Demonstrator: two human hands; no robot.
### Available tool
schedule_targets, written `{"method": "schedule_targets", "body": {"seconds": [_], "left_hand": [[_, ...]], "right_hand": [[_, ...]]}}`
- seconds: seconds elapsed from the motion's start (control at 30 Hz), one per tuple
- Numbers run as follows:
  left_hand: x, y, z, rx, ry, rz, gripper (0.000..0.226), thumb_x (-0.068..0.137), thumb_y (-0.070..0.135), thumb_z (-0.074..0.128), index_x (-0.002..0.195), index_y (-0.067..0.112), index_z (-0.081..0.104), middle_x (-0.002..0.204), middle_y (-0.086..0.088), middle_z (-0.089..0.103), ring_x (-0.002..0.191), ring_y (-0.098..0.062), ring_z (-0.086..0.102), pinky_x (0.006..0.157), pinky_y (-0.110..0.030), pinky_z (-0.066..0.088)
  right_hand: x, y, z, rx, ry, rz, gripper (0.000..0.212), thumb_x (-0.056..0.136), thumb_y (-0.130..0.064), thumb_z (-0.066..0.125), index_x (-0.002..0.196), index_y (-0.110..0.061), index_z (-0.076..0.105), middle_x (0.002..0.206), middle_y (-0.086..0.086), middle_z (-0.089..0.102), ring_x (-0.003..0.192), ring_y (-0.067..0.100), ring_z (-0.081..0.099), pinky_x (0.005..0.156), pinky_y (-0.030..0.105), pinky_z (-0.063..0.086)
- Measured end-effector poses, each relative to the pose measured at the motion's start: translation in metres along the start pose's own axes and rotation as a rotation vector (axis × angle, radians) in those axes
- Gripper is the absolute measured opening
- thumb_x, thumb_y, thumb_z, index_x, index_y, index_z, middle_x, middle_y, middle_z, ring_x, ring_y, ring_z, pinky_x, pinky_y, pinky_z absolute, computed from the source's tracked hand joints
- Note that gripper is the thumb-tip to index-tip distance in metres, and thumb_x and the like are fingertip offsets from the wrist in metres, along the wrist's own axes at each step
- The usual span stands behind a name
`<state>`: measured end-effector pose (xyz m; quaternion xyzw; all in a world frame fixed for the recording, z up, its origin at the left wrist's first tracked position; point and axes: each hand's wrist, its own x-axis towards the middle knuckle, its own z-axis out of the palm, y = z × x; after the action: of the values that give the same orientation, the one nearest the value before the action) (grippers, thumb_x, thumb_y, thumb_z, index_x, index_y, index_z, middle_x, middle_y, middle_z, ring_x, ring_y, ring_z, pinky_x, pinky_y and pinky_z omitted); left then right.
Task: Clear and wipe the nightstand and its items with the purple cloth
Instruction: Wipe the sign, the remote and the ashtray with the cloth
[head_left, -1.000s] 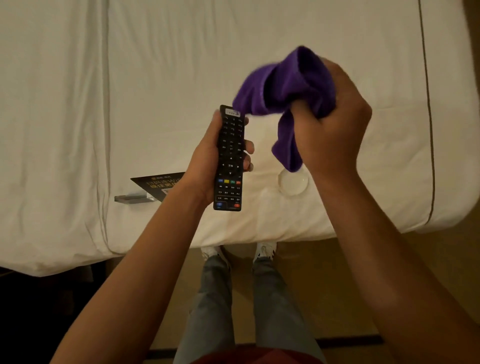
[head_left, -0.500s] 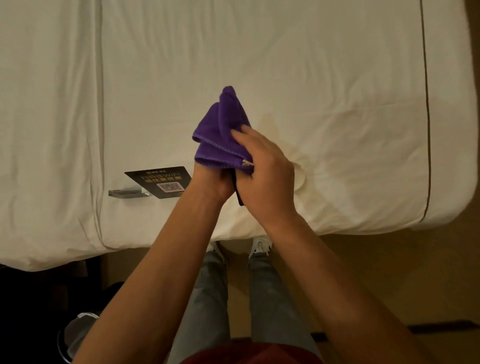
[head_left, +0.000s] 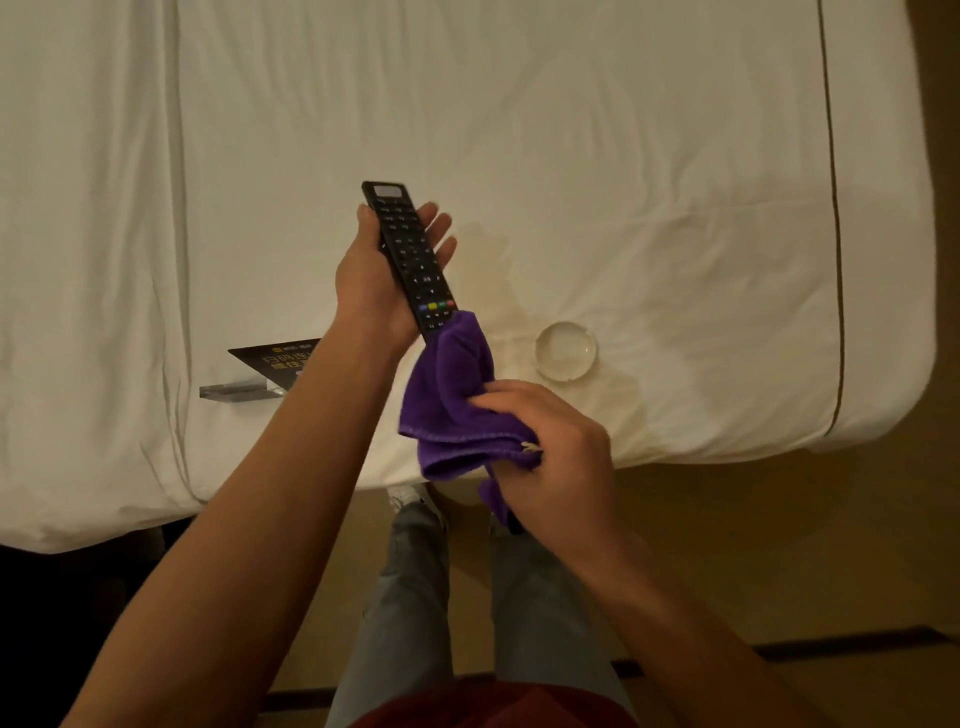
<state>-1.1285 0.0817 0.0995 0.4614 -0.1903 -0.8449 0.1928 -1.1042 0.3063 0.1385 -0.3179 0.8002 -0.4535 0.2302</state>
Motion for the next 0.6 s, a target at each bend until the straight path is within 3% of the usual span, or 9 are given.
{"method": "schedule_targets", "body": {"seconds": [0.13,0.23,0.27,0.37,0.5,0.6], "left_hand": [[0.007,0.008,0.000,0.292,-0.012,0.018,0.052,0.108,0.050,0.032,0.129,0.009,0.057,0.108,-0.021,0.076,0.081,-0.033,0.075,0.069,-0.037,0.061],[0.006,0.000,-0.007,0.569,0.039,0.088,0.064,0.090,0.061,0.063,0.127,0.010,0.051,0.091,-0.017,0.073,0.060,-0.029,0.069,0.058,-0.035,0.057],[0.005,-0.005,-0.011,0.680,0.049,0.122,0.067,0.084,0.056,0.074,0.126,0.011,0.050,0.088,-0.013,0.069,0.057,-0.025,0.068,0.057,-0.034,0.057],[0.011,-0.024,-0.024,1.162,0.033,0.244,0.059,0.079,0.039,0.081,0.125,0.019,0.049,0.097,-0.001,0.066,0.070,-0.017,0.069,0.064,-0.037,0.058],[0.023,-0.052,-0.040,1.734,-0.191,0.258,0.065,0.084,0.025,0.073,0.143,0.017,0.047,0.122,-0.011,0.063,0.104,-0.032,0.064,0.082,-0.034,0.049],[0.026,-0.077,-0.054,1.973,-0.388,0.230,0.074,0.084,0.014,0.070,0.152,0.018,0.041,0.129,-0.016,0.051,0.118,-0.036,0.053,0.092,-0.036,0.044]], "right_hand": [[-0.004,0.023,-0.016,0.051,0.153,0.205,0.029,0.084,-0.027,0.068,0.113,-0.029,0.071,0.093,-0.019,0.072,0.083,0.002,0.069,0.067,0.021,0.056],[0.001,0.042,-0.026,0.048,0.247,0.336,0.014,0.081,-0.027,0.064,0.084,-0.040,0.062,0.070,-0.021,0.063,0.060,0.001,0.058,0.053,0.016,0.045],[0.002,0.048,-0.029,0.036,0.270,0.362,0.022,0.080,-0.021,0.065,0.073,-0.039,0.055,0.064,-0.019,0.059,0.054,0.003,0.051,0.050,0.014,0.040],[0.008,0.065,-0.036,0.012,0.297,0.410,0.043,0.082,-0.006,0.068,0.066,-0.037,0.044,0.059,-0.020,0.055,0.050,0.001,0.046,0.048,0.010,0.036],[0.017,0.083,-0.046,0.013,0.368,0.451,0.035,0.079,-0.010,0.066,0.066,-0.034,0.045,0.058,-0.023,0.055,0.051,-0.001,0.048,0.049,0.008,0.038],[0.023,0.094,-0.053,0.024,0.416,0.462,0.027,0.078,-0.014,0.065,0.066,-0.031,0.048,0.058,-0.022,0.056,0.052,0.000,0.049,0.049,0.010,0.039]]}}
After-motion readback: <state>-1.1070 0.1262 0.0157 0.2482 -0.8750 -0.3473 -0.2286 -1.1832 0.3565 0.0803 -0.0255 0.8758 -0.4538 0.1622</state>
